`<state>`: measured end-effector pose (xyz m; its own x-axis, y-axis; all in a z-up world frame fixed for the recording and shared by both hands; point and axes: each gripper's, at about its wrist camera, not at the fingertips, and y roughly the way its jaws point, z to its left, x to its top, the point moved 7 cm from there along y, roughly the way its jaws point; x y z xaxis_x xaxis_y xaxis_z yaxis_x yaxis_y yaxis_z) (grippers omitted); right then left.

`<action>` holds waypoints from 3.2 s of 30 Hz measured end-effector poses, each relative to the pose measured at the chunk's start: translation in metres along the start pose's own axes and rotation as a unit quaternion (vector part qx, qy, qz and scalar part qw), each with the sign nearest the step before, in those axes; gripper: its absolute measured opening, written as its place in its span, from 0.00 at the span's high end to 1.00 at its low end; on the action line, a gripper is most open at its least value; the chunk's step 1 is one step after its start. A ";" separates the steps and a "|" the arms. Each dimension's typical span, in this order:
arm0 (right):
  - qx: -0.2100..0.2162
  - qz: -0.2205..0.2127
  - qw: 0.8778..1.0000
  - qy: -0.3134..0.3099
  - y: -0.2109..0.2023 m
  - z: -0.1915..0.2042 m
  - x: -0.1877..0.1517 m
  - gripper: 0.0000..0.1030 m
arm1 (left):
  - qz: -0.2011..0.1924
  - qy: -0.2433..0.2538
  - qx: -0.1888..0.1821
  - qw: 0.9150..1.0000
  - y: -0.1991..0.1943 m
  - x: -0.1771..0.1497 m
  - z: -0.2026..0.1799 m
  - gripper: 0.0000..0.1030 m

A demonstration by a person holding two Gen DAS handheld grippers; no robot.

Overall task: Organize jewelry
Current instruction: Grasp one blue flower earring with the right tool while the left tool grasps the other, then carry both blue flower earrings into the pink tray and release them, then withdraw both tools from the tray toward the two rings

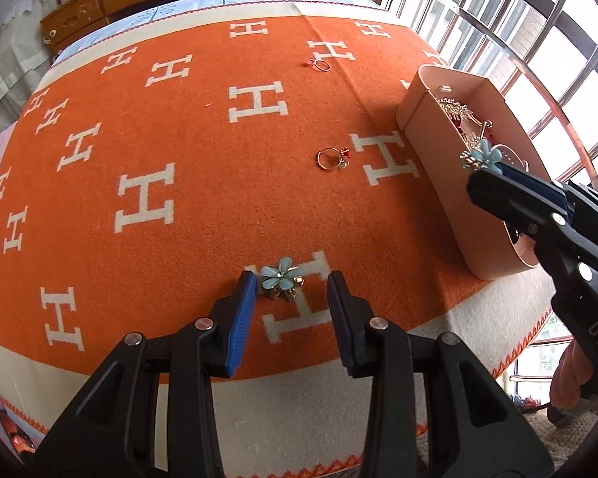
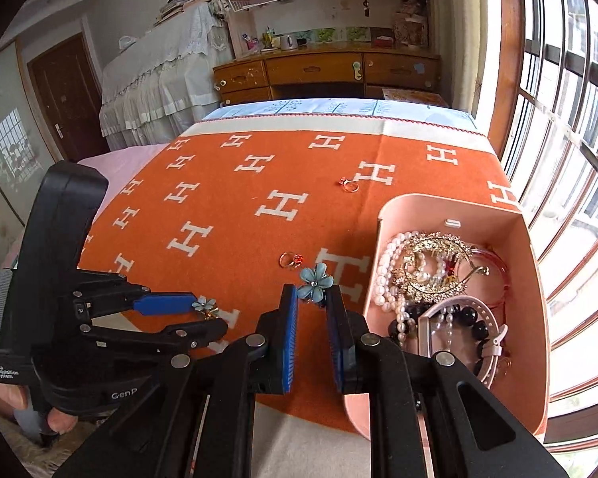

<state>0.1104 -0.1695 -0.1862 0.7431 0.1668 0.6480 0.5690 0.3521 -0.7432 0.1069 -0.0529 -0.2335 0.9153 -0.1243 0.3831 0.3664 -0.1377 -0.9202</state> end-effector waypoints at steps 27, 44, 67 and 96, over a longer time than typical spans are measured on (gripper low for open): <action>0.006 -0.037 0.997 0.063 -0.044 -0.057 -0.027 0.86 | -0.064 0.020 0.043 0.997 -0.021 0.016 -0.038 0.83; -0.058 -0.080 0.990 0.104 -0.096 -0.115 -0.019 0.86 | -0.138 0.084 -0.022 0.987 -0.059 0.085 -0.118 0.83; -0.079 -0.039 0.992 0.092 -0.006 -0.153 0.027 0.86 | -0.093 0.080 -0.045 0.991 0.008 0.143 -0.146 0.83; -0.059 -0.033 0.994 0.088 -0.022 -0.093 0.012 0.68 | -0.131 0.044 -0.031 0.990 -0.047 0.095 -0.083 0.43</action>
<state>0.1393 -0.2612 -0.1776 0.7473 -0.0202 0.6642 0.6477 0.2454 -0.7213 0.1631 -0.1402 -0.1468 0.7709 -0.1617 0.6161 0.5761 -0.2358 -0.7826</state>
